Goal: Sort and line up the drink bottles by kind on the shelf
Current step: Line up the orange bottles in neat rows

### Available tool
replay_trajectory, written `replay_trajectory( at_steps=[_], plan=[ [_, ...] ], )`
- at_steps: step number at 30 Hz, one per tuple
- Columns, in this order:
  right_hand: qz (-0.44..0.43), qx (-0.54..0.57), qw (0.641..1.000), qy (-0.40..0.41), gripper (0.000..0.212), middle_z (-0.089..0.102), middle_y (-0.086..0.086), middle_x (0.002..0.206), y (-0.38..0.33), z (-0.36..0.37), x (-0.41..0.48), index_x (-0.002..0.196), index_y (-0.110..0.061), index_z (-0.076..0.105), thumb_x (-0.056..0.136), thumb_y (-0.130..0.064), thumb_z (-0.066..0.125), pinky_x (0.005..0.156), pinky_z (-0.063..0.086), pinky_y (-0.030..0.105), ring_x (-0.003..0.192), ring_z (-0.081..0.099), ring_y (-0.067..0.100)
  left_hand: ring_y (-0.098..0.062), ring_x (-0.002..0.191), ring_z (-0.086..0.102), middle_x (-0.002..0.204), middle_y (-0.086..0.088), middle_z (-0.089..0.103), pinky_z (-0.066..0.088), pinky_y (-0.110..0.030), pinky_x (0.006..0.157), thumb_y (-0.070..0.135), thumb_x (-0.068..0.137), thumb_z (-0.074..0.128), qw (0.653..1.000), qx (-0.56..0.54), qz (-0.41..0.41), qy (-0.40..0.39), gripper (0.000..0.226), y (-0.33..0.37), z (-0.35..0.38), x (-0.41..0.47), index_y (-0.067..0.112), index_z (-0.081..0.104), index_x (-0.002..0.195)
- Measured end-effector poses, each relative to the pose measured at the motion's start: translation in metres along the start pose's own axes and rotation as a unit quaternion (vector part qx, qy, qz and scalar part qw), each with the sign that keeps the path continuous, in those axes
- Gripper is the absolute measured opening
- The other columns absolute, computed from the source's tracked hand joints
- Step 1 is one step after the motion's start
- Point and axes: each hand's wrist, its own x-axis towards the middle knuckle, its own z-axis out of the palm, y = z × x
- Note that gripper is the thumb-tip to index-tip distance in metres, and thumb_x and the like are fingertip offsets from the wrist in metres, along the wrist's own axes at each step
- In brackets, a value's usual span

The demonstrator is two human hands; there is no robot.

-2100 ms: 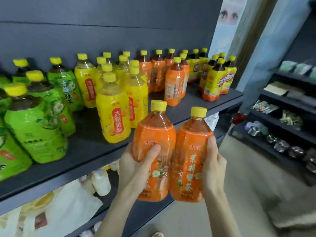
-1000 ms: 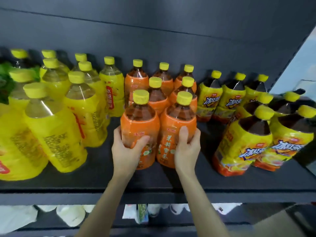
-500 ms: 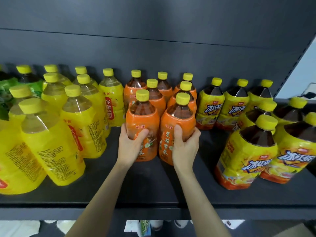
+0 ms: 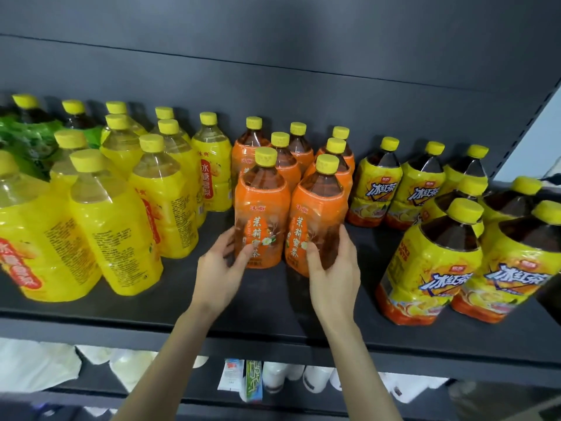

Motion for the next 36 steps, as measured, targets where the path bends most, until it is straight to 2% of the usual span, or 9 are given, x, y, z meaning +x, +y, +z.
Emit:
replay_trajectory(
  at_steps=[4, 8, 14, 19, 22, 25, 29, 34, 36],
  plan=[
    [-0.06, 0.022, 0.997, 0.034, 0.026, 0.062, 0.004, 0.119, -0.011, -0.004, -0.022, 0.114, -0.014, 0.065, 0.088, -0.019, 0.066, 0.089, 0.052, 0.047, 0.108, 0.06, 0.021, 0.006, 0.077, 0.063, 0.086, 0.008, 0.068, 0.047, -0.005, 0.069, 0.017, 0.088, 0.065, 0.998, 0.029, 0.032, 0.046, 0.015, 0.002, -0.026, -0.022, 0.01, 0.067, 0.101],
    [-0.101, 0.093, 0.99, -0.021, 0.009, 0.068, -0.007, 0.095, -0.055, 0.0, -0.039, 0.096, -0.021, 0.068, 0.089, -0.017, 0.065, 0.083, 0.054, 0.033, 0.092, 0.065, 0.011, 0.009, 0.075, 0.061, 0.082, 0.011, 0.066, 0.044, -0.004, 0.067, 0.014, 0.088, 0.064, 0.992, 0.012, 0.083, 0.093, 0.007, 0.022, -0.071, -0.031, 0.013, 0.066, 0.094],
    [-0.148, 0.184, 0.967, -0.09, 0.009, 0.069, -0.012, 0.09, -0.123, 0.049, -0.1, 0.095, -0.016, 0.07, 0.091, -0.012, 0.063, 0.075, 0.045, 0.007, 0.088, 0.064, -0.005, -0.001, 0.082, 0.065, 0.082, 0.008, 0.071, 0.047, -0.009, 0.071, 0.017, 0.086, 0.065, 0.988, -0.028, 0.083, 0.127, 0.011, 0.01, -0.177, -0.075, 0.015, 0.067, 0.096],
    [-0.138, 0.22, 0.954, -0.151, 0.009, 0.071, -0.01, 0.089, -0.168, 0.139, -0.194, 0.093, -0.02, 0.07, 0.09, -0.013, 0.064, 0.072, 0.044, 0.007, 0.087, 0.065, -0.001, -0.002, 0.081, 0.065, 0.084, 0.016, 0.071, 0.049, -0.012, 0.074, 0.018, 0.085, 0.069, 0.986, -0.012, 0.035, 0.162, 0.009, -0.045, -0.297, -0.116, 0.022, 0.067, 0.093],
    [-0.126, 0.232, 0.946, -0.188, 0.014, 0.071, -0.011, 0.089, -0.199, 0.196, -0.248, 0.091, -0.027, 0.067, 0.09, -0.014, 0.064, 0.072, 0.046, 0.011, 0.087, 0.065, -0.001, -0.004, 0.081, 0.065, 0.083, 0.016, 0.07, 0.049, -0.022, 0.081, 0.033, 0.079, 0.067, 0.981, -0.005, 0.022, 0.191, 0.015, -0.073, -0.37, -0.128, 0.026, 0.065, 0.092],
    [-0.127, 0.225, 0.941, -0.217, 0.009, 0.071, -0.009, 0.094, -0.231, 0.24, -0.281, 0.096, -0.021, 0.069, 0.09, -0.016, 0.064, 0.077, 0.047, 0.013, 0.092, 0.064, 0.0, 0.0, 0.083, 0.064, 0.085, 0.021, 0.068, 0.048, -0.018, 0.079, 0.031, 0.084, 0.069, 0.98, 0.018, 0.018, 0.195, 0.013, -0.089, -0.431, -0.133, 0.029, 0.062, 0.095],
    [-0.145, 0.224, 0.934, -0.237, 0.011, 0.07, -0.006, 0.095, -0.278, 0.291, -0.303, 0.099, -0.017, 0.07, 0.09, -0.021, 0.064, 0.084, 0.05, 0.02, 0.094, 0.064, 0.004, -0.002, 0.092, 0.063, 0.094, 0.01, 0.069, 0.045, -0.007, 0.075, 0.025, 0.085, 0.064, 0.977, 0.049, 0.033, 0.207, 0.018, -0.1, -0.5, -0.119, 0.021, 0.062, 0.102],
    [-0.207, 0.211, 0.921, -0.253, 0.012, 0.069, -0.006, 0.096, -0.328, 0.359, -0.305, 0.1, -0.018, 0.068, 0.09, -0.02, 0.063, 0.084, 0.05, 0.022, 0.094, 0.063, 0.007, -0.004, 0.097, 0.062, 0.099, 0.006, 0.068, 0.048, -0.021, 0.081, 0.039, 0.083, 0.059, 0.967, 0.084, 0.042, 0.236, 0.029, -0.123, -0.568, -0.08, 0.023, 0.059, 0.107],
    [-0.22, 0.212, 0.921, -0.242, 0.017, 0.068, -0.005, 0.097, -0.347, 0.389, -0.301, 0.103, -0.016, 0.069, 0.089, -0.024, 0.062, 0.084, 0.049, 0.02, 0.095, 0.062, 0.006, 0.0, 0.091, 0.062, 0.097, 0.009, 0.068, 0.048, -0.018, 0.08, 0.042, 0.08, 0.057, 0.966, 0.091, 0.048, 0.237, 0.032, -0.132, -0.594, -0.058, 0.024, 0.059, 0.106]
  ],
)
